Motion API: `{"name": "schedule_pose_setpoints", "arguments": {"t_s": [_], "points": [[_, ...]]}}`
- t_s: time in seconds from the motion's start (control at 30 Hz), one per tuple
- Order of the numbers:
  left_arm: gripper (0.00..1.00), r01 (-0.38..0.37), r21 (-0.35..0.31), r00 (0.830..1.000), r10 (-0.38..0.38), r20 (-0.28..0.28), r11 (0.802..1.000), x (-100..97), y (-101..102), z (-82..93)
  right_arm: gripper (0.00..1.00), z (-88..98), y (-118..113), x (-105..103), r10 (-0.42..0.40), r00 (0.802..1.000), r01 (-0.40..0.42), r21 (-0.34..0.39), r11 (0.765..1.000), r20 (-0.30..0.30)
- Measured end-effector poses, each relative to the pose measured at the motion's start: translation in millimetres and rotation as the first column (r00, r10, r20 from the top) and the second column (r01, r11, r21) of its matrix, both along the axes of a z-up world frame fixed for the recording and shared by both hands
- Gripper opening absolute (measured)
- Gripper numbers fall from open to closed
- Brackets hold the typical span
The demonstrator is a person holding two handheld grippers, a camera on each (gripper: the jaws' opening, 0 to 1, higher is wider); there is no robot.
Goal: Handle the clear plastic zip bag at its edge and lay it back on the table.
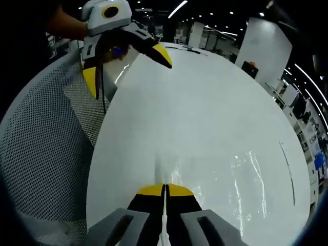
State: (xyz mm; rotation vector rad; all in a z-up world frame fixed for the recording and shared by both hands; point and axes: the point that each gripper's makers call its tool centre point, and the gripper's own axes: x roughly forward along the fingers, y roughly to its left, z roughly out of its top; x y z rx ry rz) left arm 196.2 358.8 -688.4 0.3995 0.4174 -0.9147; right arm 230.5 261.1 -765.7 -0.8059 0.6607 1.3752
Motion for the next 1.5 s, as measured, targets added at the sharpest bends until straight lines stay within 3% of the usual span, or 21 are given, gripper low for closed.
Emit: {"name": "schedule_pose_setpoints", "arguments": {"t_s": [0.23, 0.67, 1.0, 1.1, 1.33, 1.4, 1.5], "points": [[0.60, 0.079, 0.059, 0.997, -0.080, -0.001, 0.995, 3.0, -11, -7.6, 0.00, 8.6, 9, -4, -0.006, 1.000, 0.006, 0.021, 1.000, 0.009], [0.41, 0.217, 0.165, 0.975, -0.222, 0.011, 0.962, 10.8, -34, -14.1, 0.00, 17.6, 24, -12, -0.002, 1.000, 0.001, 0.046, 0.999, 0.022], [0.24, 0.319, 0.266, 0.943, -0.331, 0.000, 0.909, 13.6, -46, -22.2, 0.00, 26.0, 33, -17, 0.004, 0.999, -0.007, 0.060, 0.998, 0.044], [0.20, 0.350, 0.304, 0.930, -0.367, -0.002, 0.886, 14.7, -48, -25.0, 0.00, 28.3, 35, -19, 0.004, 0.999, -0.007, 0.061, 0.998, 0.054], [0.07, 0.385, 0.358, 0.913, -0.407, -0.016, 0.851, 17.3, -50, -30.1, 0.00, 30.0, 36, -22, 0.004, 0.998, -0.007, 0.055, 0.998, 0.063], [0.04, 0.411, 0.385, 0.899, -0.438, -0.020, 0.826, 15.4, -50, -33.0, 0.00, 29.8, 36, -22, 0.003, 0.998, -0.006, 0.052, 0.999, 0.063], [0.00, 0.416, 0.405, 0.894, -0.447, -0.022, 0.814, 13.8, -49, -36.7, 0.00, 30.7, 36, -24, 0.004, 0.998, -0.007, 0.050, 0.999, 0.068]]}}
